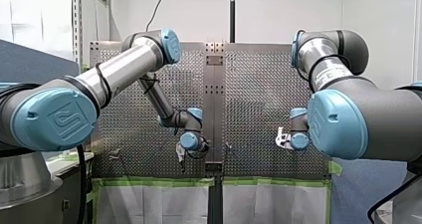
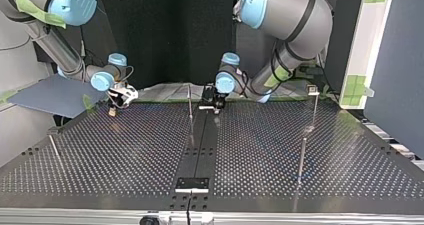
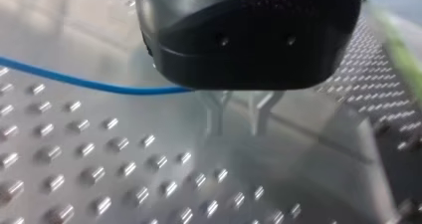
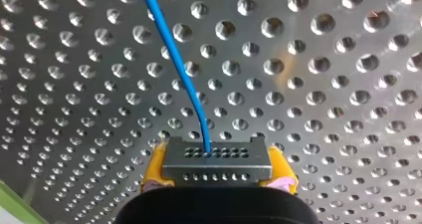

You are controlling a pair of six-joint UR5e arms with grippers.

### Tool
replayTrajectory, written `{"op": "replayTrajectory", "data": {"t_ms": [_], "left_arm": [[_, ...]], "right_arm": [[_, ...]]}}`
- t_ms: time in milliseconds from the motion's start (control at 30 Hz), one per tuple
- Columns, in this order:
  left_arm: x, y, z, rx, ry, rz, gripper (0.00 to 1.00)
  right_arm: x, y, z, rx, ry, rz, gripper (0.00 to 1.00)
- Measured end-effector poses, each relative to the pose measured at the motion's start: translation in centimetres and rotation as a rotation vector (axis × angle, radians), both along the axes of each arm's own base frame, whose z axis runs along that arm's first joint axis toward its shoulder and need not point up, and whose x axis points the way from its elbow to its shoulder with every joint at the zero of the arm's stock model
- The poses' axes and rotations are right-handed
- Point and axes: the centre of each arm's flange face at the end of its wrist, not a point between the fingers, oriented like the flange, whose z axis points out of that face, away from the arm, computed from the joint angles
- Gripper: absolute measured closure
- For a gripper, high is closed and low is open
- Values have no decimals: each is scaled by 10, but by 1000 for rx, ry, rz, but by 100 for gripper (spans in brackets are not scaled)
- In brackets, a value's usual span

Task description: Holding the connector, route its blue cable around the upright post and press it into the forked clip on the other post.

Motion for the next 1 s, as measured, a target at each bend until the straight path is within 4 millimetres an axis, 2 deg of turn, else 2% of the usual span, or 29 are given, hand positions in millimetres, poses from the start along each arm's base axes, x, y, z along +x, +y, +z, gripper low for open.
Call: {"op": "replayTrajectory", "data": {"t_ms": [100,133,167,200,233,267,300,467,500,833,1000], "left_arm": [[-6,-4,-1,33,17,-22,66],[-9,-6,-2,48,24,-27,61],[-11,-7,-3,60,30,-32,61],[-13,-8,-4,72,37,-40,50],[-17,-9,-5,88,46,-52,35],[-19,-11,-6,98,53,-63,35],[-21,-12,-6,108,60,-74,22],[-34,-14,-13,153,98,-139,22],[-35,-14,-14,155,101,-148,0],[-56,-18,-23,153,103,-246,0],[-64,-17,-15,138,79,-268,0]], "right_arm": [[2,1,0,5,3,3,100],[3,2,-1,7,4,5,100],[3,2,-1,9,5,6,100],[3,2,-1,10,6,7,100],[4,3,-1,12,8,7,100],[4,3,-1,14,9,8,100],[4,3,-1,15,9,9,100],[8,6,-2,22,14,15,100],[8,6,-2,24,16,16,100],[12,9,-3,37,25,24,100],[15,10,-4,37,25,28,100]]}}
